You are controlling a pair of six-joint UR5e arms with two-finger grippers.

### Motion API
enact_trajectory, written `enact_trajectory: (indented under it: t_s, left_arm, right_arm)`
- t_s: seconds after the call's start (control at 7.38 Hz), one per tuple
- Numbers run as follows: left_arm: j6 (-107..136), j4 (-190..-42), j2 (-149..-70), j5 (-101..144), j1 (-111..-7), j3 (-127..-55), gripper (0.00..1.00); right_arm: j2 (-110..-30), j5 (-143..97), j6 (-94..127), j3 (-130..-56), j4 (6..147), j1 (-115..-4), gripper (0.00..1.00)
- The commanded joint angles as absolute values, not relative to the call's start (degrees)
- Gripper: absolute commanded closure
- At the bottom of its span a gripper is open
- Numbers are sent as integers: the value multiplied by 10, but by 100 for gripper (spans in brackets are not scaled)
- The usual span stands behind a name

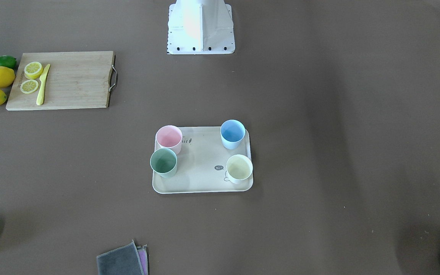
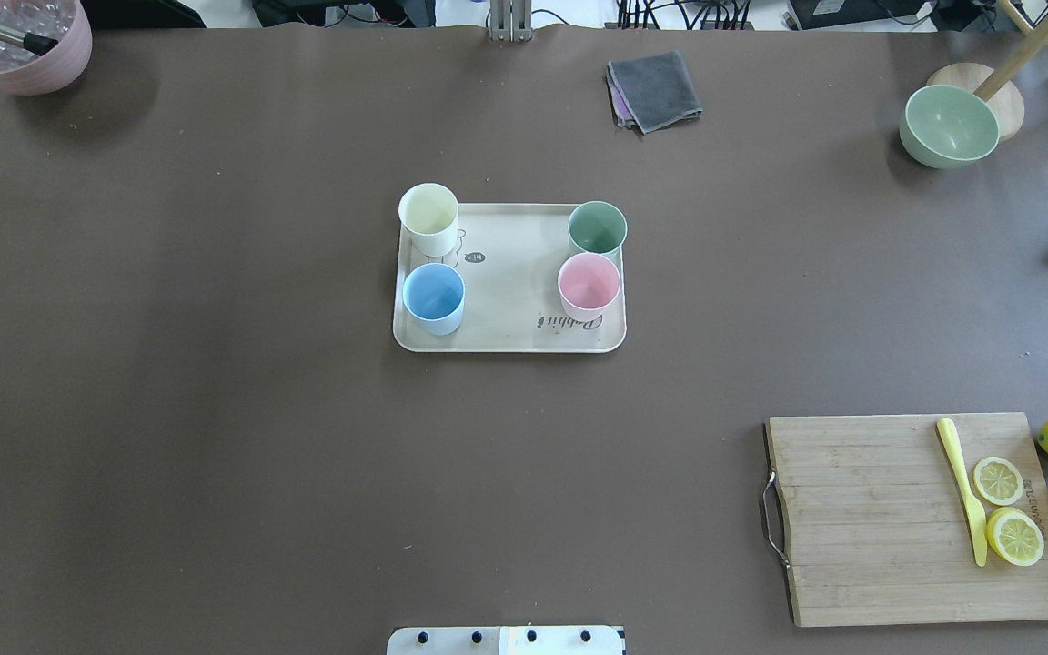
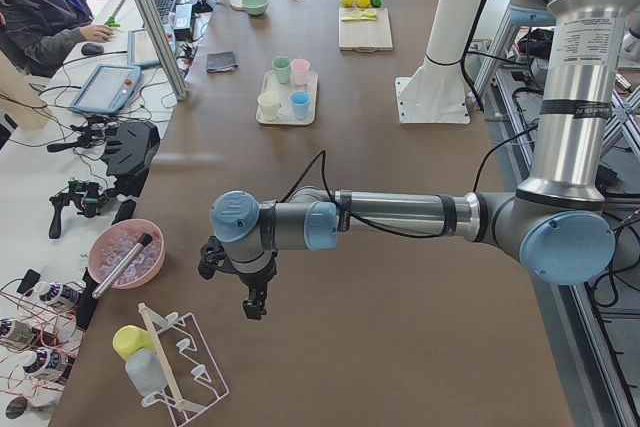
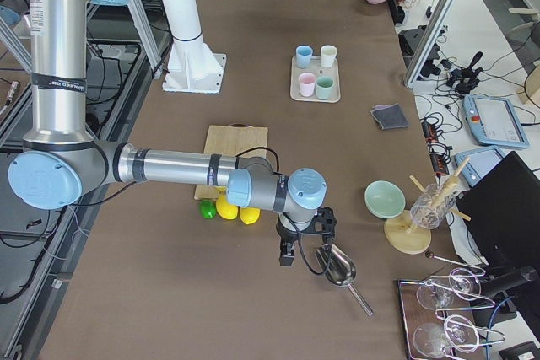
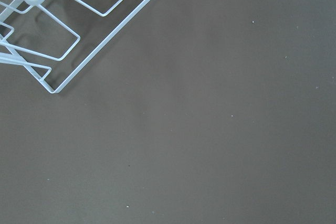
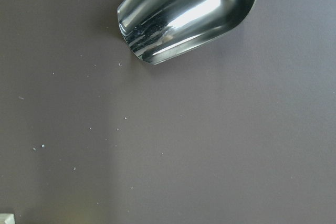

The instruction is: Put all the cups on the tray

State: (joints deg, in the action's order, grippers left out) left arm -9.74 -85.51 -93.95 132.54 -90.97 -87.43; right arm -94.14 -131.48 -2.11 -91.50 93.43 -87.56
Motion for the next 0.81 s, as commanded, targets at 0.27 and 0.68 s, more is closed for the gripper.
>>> enact_trajectory:
  t_s: [0.27,0.68]
  left_arm:
    - [-98,-856,-940,1328,-910,-880,1]
    - [-98,-855,-940,1327,-910,-895,1]
  right_arm:
    - [-941,-1315,-22,-916,934,-875,0]
    - [-941,-1317,-21,-917,934,-875,0]
